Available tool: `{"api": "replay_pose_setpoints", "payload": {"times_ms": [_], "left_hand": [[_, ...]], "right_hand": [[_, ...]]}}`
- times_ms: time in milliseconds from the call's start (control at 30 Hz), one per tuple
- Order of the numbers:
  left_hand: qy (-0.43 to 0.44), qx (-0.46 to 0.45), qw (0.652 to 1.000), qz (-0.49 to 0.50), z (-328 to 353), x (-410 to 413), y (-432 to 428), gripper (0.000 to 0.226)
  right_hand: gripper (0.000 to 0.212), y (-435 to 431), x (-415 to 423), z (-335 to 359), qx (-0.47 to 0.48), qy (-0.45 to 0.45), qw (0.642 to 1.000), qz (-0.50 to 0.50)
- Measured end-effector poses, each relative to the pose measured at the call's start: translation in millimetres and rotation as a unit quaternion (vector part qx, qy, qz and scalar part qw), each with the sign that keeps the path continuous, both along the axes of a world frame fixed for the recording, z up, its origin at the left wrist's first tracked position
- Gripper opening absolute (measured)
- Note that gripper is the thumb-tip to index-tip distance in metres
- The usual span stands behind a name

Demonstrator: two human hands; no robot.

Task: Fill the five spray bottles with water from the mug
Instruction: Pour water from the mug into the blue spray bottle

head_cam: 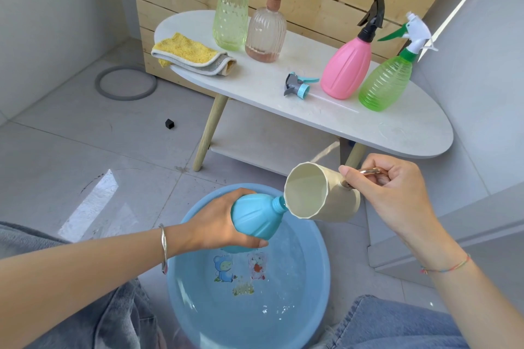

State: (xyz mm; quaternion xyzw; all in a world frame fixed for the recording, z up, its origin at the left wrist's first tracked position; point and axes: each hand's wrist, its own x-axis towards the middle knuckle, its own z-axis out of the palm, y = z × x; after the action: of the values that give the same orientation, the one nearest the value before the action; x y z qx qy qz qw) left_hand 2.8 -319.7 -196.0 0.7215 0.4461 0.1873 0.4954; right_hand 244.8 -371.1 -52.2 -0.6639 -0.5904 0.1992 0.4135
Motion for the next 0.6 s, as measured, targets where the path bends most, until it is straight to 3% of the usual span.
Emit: {"api": "replay_pose_setpoints", "payload": {"times_ms": [600], "left_hand": [[0.000, 0.002, 1.000, -0.003, 0.2, -0.2, 0.5, 0.078]], "right_hand": [[0.041, -0.3, 1.1, -2.0, 0.009, -0.006, 1.000, 0.019]]}}
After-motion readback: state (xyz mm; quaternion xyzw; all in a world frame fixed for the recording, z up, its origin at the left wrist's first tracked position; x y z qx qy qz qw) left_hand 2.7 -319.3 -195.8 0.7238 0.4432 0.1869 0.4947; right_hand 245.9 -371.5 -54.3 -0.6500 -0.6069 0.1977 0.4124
